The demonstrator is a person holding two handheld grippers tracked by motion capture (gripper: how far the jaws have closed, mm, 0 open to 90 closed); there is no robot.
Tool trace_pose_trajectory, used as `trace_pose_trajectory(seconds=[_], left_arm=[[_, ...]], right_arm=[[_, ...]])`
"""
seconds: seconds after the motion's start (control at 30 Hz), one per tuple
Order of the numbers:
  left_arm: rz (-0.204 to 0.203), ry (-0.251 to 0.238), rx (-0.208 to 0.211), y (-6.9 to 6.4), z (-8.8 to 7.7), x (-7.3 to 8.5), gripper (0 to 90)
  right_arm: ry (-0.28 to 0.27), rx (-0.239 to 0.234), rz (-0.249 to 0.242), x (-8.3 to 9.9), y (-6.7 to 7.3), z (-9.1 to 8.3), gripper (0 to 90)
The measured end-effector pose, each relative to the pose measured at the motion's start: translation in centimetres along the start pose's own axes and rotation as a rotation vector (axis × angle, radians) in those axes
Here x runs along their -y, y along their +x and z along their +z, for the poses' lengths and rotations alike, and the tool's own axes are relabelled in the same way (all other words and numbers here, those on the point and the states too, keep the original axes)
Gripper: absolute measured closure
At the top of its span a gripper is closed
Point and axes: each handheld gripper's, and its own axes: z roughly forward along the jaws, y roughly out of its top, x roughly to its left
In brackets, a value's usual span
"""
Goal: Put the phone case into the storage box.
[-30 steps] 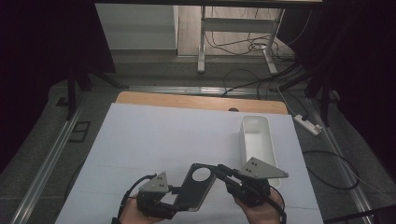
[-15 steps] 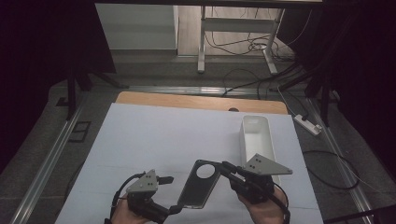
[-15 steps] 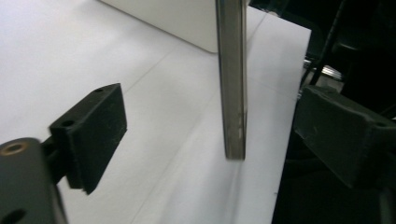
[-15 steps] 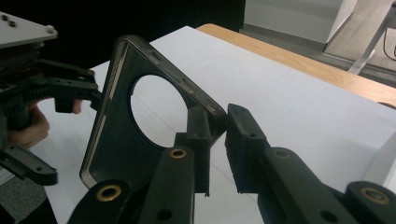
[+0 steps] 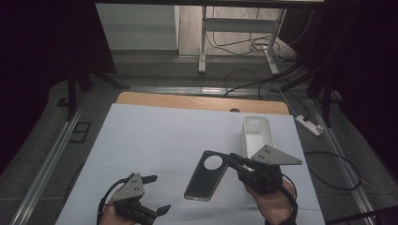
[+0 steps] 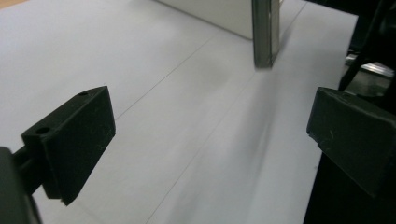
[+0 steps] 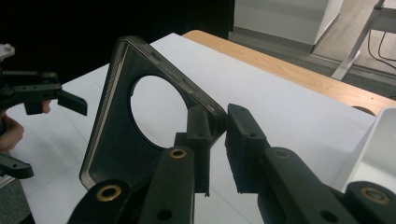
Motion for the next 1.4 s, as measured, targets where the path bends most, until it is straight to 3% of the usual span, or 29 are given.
trace_pose_trajectory(seconds=[0.53,0.77,1.4], left_arm=[[-0.015,0.029,-0.103,0.6,-2.0,2.0,0.0],[-0.059,0.013,-0.139,0.9,-3.6,3.2,0.0],[-0.104,0.017,-0.222,1.1,-6.7,5.8,0.0]], right_arm=[[-0.027,0.039,0.016,-1.6,-2.7,-0.8,78.6],[-0.036,0.069,0.015,-2.1,-4.0,-0.9,78.6],[-0.051,0.15,0.017,-3.0,-7.5,-1.2,78.7]])
